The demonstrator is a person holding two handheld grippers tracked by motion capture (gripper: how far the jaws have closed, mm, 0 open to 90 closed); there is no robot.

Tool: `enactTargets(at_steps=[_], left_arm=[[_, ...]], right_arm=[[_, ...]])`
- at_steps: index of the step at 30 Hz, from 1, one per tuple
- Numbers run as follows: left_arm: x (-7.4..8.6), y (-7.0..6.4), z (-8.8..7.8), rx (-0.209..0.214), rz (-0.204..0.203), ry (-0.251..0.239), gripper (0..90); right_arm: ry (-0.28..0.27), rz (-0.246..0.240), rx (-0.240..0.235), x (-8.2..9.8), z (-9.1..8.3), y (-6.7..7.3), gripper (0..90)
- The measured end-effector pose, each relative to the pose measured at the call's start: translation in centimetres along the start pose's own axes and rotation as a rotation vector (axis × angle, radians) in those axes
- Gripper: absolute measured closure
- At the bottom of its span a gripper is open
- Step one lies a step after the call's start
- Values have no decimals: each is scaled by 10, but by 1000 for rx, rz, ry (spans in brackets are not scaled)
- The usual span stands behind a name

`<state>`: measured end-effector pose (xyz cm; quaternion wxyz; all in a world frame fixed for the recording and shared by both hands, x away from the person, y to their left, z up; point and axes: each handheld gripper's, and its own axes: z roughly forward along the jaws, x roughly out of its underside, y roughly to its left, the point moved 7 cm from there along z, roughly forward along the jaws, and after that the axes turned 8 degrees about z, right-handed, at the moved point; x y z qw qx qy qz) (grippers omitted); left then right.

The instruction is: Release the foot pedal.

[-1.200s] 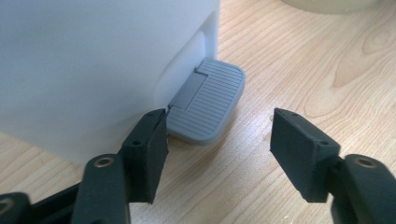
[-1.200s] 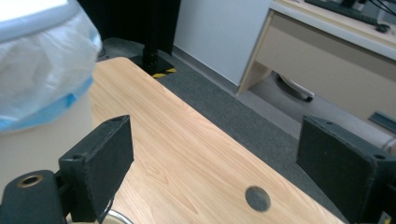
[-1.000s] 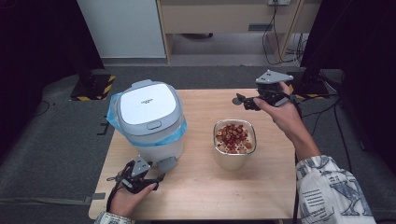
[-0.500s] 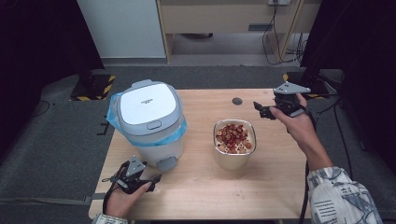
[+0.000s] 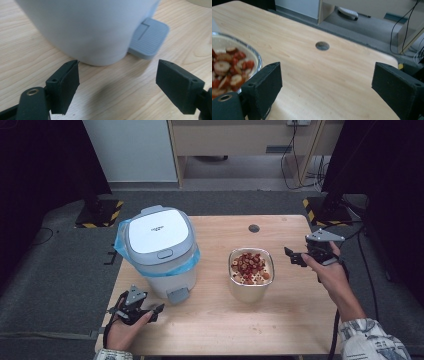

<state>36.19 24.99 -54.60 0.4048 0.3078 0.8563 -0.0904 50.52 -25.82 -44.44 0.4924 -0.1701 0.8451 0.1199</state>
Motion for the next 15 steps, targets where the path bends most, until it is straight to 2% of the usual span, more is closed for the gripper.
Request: enactTargets(at_steps=[4,9,15], left_arm=[[5,9,1,-27,-28,18,171],[16,21,8,-41,-66,68,152],[22,30,17,-69,-79,117,136]], right_arm=[[30,29,0,24,-1,0,93],[75,74,11,54,-2,-4,90],[137,145,62,98,3,-14,102]])
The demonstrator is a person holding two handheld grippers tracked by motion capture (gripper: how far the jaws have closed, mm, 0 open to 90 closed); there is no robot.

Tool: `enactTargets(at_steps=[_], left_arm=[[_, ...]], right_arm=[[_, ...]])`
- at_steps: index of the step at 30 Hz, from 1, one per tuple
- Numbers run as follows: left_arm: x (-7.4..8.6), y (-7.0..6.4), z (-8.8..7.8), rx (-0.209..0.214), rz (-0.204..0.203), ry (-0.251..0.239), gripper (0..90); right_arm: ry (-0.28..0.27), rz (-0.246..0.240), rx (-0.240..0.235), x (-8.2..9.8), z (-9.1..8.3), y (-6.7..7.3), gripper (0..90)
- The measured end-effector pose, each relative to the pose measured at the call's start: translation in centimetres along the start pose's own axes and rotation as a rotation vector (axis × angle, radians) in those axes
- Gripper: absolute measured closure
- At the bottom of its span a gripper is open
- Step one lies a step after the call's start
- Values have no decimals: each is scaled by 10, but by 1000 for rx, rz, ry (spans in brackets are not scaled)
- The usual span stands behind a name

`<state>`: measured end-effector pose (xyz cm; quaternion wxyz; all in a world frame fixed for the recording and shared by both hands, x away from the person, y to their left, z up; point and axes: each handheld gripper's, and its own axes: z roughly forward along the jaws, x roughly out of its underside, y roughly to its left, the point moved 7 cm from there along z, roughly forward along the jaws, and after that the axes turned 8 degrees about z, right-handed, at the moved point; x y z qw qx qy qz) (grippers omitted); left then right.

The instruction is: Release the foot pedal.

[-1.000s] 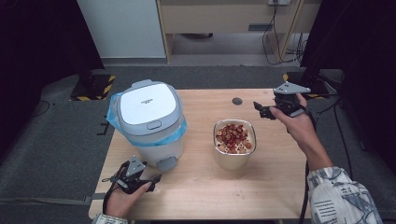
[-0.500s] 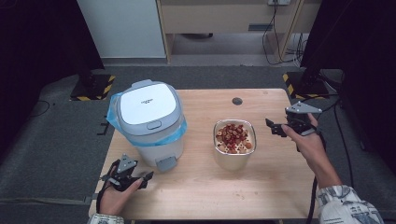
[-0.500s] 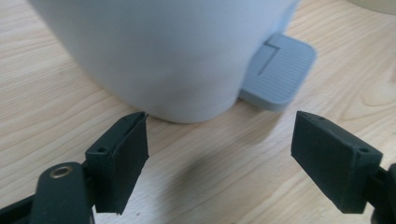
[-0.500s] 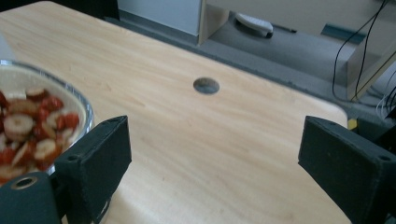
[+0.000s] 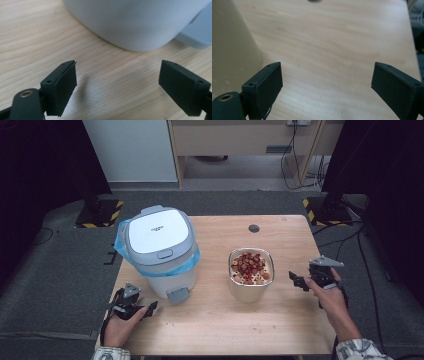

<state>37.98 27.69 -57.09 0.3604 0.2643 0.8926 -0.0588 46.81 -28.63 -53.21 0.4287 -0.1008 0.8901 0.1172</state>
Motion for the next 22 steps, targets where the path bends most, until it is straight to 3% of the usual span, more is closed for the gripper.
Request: enactTargets(at_steps=[3,7,14,22], left_arm=[[2,1,4,2,-6,14,127],[4,2,8,9,-6,32,116],[5,4,12,-7,15,13,71],[5,4,13,-7,17,5,54]], right_arm=[[38,45,10,19,7,-5,101],[68,59,30,32,12,-7,89],[145,28,57,50,22,-5,69],[117,19,56,52,24,-2,55]])
